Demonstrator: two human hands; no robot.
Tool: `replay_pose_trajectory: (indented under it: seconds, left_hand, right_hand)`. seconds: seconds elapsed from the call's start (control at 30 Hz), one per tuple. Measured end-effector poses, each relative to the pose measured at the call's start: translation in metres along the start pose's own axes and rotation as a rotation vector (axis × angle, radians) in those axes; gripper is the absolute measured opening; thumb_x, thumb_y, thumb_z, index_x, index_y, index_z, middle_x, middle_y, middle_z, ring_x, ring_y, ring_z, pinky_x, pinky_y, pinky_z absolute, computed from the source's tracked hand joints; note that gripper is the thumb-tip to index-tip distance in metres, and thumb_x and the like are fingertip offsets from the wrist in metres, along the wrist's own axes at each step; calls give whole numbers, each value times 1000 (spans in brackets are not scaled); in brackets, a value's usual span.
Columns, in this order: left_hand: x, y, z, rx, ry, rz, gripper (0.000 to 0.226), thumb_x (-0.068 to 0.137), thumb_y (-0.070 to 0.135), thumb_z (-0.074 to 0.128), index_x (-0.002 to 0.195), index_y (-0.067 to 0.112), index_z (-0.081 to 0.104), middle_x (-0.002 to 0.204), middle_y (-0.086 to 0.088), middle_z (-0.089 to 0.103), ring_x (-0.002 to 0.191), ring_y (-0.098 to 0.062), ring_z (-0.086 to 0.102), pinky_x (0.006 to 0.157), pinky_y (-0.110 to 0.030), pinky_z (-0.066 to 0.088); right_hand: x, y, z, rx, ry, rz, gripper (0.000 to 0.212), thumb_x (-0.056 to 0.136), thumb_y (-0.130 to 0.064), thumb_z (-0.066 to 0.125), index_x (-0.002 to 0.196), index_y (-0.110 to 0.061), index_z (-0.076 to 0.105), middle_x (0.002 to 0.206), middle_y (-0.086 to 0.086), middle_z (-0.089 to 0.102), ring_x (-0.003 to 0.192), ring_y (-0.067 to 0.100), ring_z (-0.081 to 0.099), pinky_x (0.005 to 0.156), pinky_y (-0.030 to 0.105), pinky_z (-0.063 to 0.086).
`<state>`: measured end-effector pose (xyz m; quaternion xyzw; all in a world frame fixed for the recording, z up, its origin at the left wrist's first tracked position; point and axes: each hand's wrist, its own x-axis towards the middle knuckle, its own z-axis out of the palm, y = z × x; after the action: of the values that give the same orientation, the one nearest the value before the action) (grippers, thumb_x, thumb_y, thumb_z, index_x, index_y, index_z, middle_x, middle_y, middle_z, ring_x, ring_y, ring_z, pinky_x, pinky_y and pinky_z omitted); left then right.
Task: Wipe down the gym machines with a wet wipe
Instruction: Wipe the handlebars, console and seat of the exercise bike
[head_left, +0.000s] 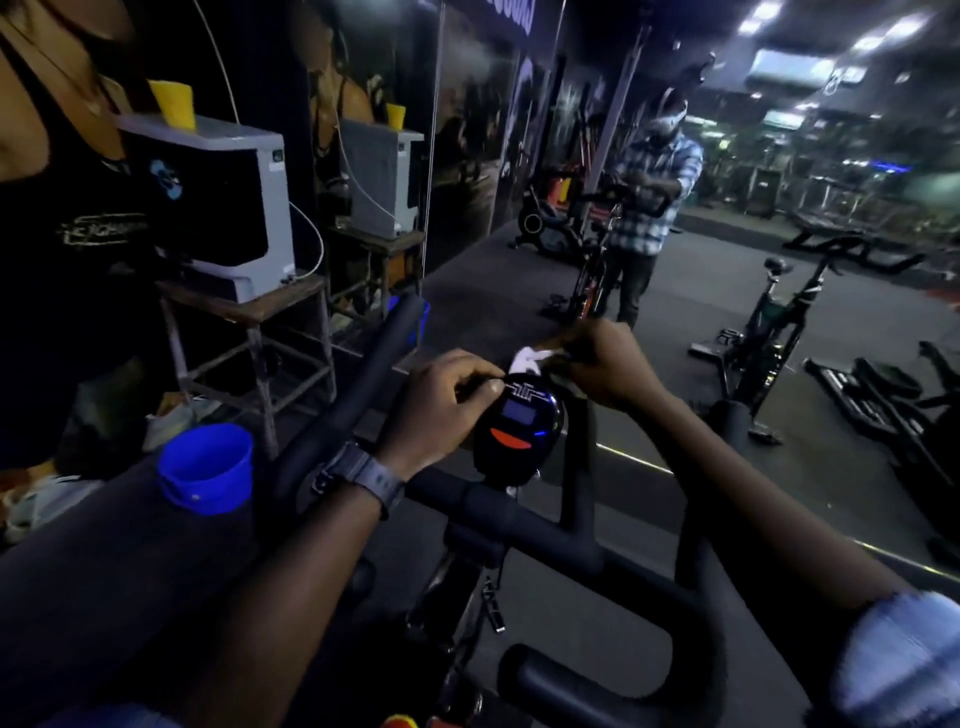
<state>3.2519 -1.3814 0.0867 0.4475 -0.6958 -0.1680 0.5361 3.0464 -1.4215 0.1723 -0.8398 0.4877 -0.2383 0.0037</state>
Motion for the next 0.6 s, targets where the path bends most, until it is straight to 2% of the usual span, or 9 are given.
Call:
replay_pose_trajectory:
  seconds: [0.07,0.13,0.2,0.23,0.3,0.37,0.43,0.5,0.6]
  left_hand:
    - [1,-9,-1,-9,-40,-41,34,86,45,63,107,20,72,108,4,65,102,-7,64,90,-31,54]
    - [3,-17,-1,-85,-62,-137,51,79,60,64,117,27,63,118,5,60,105,-8,63,90,-35,56]
    - [5,-21,-3,-155,-43,-208,61,80,67,61,125,27,56,122,0,60,101,-12,65,85,-38,58]
    - [6,-23,-4,-206,-31,-242,59,83,68,56,124,26,56,119,-6,63,96,-13,67,82,-39,58]
    - [8,-26,-8,-280,-6,-289,50,88,72,44,109,31,61,107,-11,69,91,-19,68,84,-47,57]
    - [9,-30,-11,-315,10,-321,61,85,86,36,94,32,63,100,-6,71,97,-27,69,91,-58,53]
    - [9,-37,-11,-365,21,-380,64,78,93,37,96,40,68,100,5,71,100,-29,70,93,-61,52]
    - [10,-39,-13,-423,53,-427,57,75,94,38,93,51,71,103,11,71,100,-27,71,94,-59,54]
    - [10,-34,-18,-463,97,-432,58,84,85,31,95,45,72,111,4,71,106,-20,67,97,-48,53]
  right_hand:
    - [15,0,-1,-30,-16,110,23,82,-16,76,104,-8,76,100,9,75,96,19,68,73,20,41]
    - [36,-21,6,-84,-129,39,24,84,-19,74,104,-6,74,106,7,74,100,17,66,80,21,44]
    - [52,-48,18,-213,-302,-65,26,86,-27,72,106,-11,74,109,4,73,103,19,66,88,29,49]
    - [56,-57,21,-280,-377,-72,26,86,-28,71,107,-13,74,110,3,72,104,20,66,91,31,49]
    - [60,-62,26,-314,-449,-81,27,83,-28,75,108,-18,75,110,0,72,105,18,66,94,31,49]
    - [61,-56,20,-323,-349,-32,26,82,-26,75,105,-16,75,109,5,73,105,23,67,92,36,51]
    - [63,-57,19,-394,-231,94,27,89,-20,64,110,-4,68,111,17,69,107,33,66,91,44,52]
    - [52,-81,30,-475,-273,95,29,99,-18,50,121,-2,61,119,19,63,113,37,62,92,44,52]
    - [14,-135,61,-493,-324,-51,33,102,-21,41,131,-14,56,126,10,60,109,33,64,78,39,51]
